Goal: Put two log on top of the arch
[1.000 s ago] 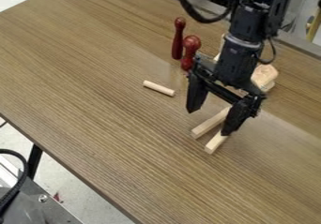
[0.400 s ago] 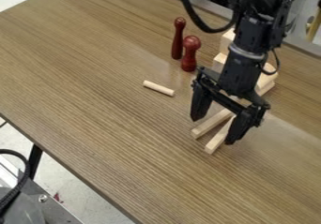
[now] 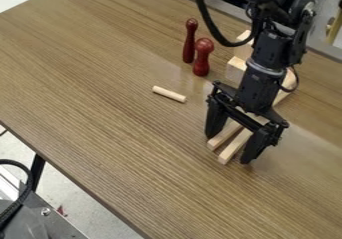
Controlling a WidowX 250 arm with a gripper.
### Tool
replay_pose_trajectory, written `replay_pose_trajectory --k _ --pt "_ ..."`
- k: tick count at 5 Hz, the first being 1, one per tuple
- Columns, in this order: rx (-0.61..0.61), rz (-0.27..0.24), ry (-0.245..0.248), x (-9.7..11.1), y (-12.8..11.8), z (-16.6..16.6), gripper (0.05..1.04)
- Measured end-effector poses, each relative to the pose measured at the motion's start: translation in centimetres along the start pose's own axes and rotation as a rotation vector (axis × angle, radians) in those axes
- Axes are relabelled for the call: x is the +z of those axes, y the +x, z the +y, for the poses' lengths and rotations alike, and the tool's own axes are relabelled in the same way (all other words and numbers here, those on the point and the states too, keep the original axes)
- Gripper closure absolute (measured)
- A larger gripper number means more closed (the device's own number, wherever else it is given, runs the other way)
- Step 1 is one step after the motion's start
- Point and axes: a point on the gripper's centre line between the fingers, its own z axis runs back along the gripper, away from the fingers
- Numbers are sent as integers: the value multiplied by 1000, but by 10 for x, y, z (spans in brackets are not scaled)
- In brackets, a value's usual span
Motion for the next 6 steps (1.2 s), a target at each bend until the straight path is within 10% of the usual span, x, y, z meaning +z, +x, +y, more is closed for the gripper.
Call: replay_pose_trajectory --k 1,3,6 --pt "-1 0 0 -2 4 0 130" --pt "21 -33 -9 -5 3 -1 669" --pt "62 -60 23 -3 -3 5 748"
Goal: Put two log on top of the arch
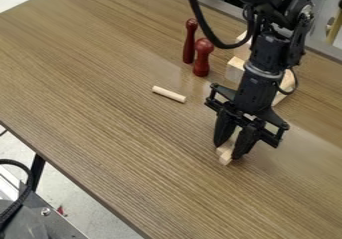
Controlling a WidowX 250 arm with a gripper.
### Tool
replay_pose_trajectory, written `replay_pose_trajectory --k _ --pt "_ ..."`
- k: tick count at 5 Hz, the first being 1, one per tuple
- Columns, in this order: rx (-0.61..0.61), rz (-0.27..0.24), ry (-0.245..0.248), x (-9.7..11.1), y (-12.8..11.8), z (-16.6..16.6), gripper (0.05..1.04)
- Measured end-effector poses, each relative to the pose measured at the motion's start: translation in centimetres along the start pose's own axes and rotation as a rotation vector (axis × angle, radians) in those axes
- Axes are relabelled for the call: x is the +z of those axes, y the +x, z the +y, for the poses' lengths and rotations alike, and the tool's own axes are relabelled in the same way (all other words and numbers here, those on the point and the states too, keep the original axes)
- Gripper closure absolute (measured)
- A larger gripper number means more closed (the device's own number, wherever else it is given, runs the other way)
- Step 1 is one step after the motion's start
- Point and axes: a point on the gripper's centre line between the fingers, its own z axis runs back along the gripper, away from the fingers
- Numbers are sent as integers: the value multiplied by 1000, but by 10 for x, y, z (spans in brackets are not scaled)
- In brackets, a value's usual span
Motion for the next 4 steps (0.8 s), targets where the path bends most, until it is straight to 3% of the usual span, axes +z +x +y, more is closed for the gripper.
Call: replay_pose_trajectory --k 2,4 --pt "50 -84 42 34 -6 14 748" --pt "85 -153 37 65 -3 23 748"
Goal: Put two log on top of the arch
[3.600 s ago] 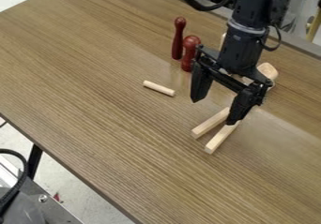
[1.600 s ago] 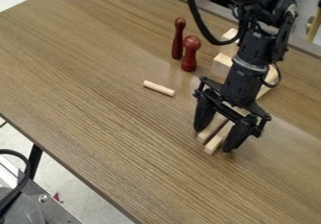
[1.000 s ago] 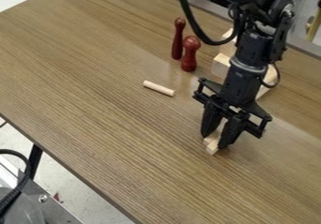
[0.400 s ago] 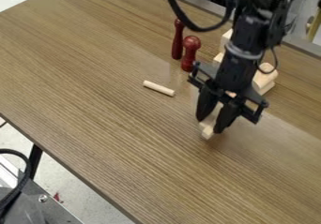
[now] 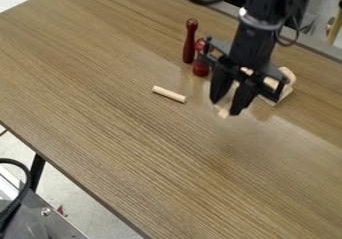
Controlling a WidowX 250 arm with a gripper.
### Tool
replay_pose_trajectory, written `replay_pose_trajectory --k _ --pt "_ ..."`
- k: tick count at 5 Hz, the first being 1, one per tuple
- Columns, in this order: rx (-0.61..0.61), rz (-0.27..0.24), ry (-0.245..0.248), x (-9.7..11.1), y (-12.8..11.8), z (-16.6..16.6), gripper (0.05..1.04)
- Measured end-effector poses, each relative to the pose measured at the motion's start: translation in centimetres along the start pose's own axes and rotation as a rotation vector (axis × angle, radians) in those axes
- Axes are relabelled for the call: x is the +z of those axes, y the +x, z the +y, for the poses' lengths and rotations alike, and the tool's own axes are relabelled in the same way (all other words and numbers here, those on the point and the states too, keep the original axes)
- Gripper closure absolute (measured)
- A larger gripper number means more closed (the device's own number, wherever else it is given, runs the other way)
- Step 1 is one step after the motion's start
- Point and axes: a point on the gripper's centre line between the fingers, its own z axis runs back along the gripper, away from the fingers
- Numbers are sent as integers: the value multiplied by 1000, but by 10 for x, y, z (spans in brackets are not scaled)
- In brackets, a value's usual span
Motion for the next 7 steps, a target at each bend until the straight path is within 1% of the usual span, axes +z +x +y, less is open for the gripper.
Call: replay_pose_trajectory --k 1,2,3,4,5,6,7 --pt "16 -35 -8 13 11 3 748" --pt "35 -68 -38 24 32 9 748" --pt "49 -55 -52 25 53 18 748" --pt "53 -24 -69 21 70 26 748" --pt "57 17 -101 18 84 37 748" --pt "55 43 -112 18 95 47 748" --pt "53 33 -128 28 99 50 748"
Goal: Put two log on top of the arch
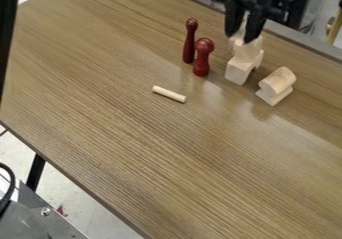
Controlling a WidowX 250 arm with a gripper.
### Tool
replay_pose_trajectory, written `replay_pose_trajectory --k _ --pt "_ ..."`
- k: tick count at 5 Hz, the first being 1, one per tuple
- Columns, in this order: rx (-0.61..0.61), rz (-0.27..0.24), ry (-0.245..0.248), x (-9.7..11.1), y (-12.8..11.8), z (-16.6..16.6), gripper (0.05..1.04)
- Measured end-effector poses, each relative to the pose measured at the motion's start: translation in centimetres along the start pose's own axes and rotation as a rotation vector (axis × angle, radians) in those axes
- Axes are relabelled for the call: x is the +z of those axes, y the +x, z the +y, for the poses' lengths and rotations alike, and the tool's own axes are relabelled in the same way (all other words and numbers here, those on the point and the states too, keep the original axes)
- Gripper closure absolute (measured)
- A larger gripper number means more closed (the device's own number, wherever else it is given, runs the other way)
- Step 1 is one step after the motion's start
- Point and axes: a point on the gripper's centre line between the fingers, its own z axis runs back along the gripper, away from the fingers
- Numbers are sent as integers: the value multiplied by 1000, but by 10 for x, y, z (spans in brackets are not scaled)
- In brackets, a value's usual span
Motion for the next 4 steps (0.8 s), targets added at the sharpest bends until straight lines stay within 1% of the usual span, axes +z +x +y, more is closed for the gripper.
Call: replay_pose_trajectory --k 2,3,4 --pt "-4 19 5 1 -3 4 748" --pt "-17 42 14 -6 2 1 748" --pt "-27 27 15 -1 5 -1 748"
